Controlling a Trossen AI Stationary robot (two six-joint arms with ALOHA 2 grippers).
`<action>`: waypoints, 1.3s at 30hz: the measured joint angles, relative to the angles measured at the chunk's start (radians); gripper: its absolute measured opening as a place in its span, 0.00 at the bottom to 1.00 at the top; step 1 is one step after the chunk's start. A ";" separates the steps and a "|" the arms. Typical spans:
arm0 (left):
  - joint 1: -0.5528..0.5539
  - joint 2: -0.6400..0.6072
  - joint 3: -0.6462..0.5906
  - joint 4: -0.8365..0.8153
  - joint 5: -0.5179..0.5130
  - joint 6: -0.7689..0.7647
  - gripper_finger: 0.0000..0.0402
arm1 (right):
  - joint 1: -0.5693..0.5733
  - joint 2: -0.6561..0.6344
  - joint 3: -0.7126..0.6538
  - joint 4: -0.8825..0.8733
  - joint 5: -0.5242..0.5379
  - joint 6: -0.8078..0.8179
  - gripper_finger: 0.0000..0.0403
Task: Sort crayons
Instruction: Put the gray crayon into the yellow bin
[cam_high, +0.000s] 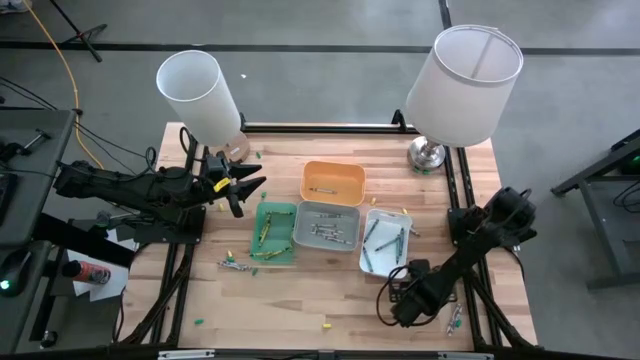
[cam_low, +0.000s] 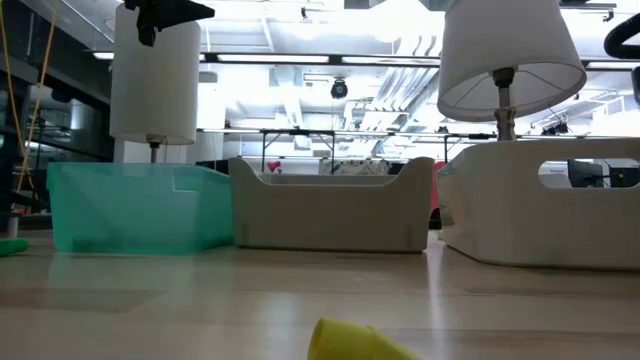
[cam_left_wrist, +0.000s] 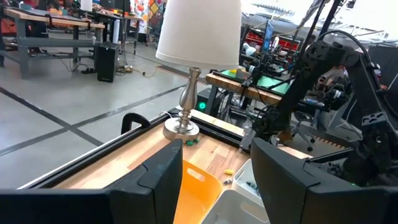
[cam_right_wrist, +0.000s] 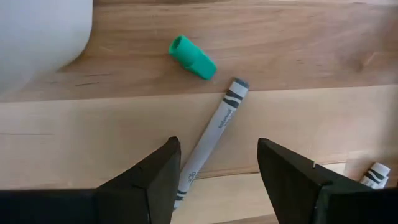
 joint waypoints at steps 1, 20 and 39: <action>0.000 0.000 0.000 0.000 0.000 0.001 0.44 | 0.000 0.003 0.000 0.005 -0.001 0.000 0.51; 0.000 0.000 0.000 0.002 0.000 0.000 0.44 | 0.013 0.043 0.002 0.038 -0.030 -0.053 0.04; 0.000 0.000 0.012 0.003 0.000 0.000 0.44 | 0.106 -0.393 -0.002 0.164 0.142 -0.574 0.00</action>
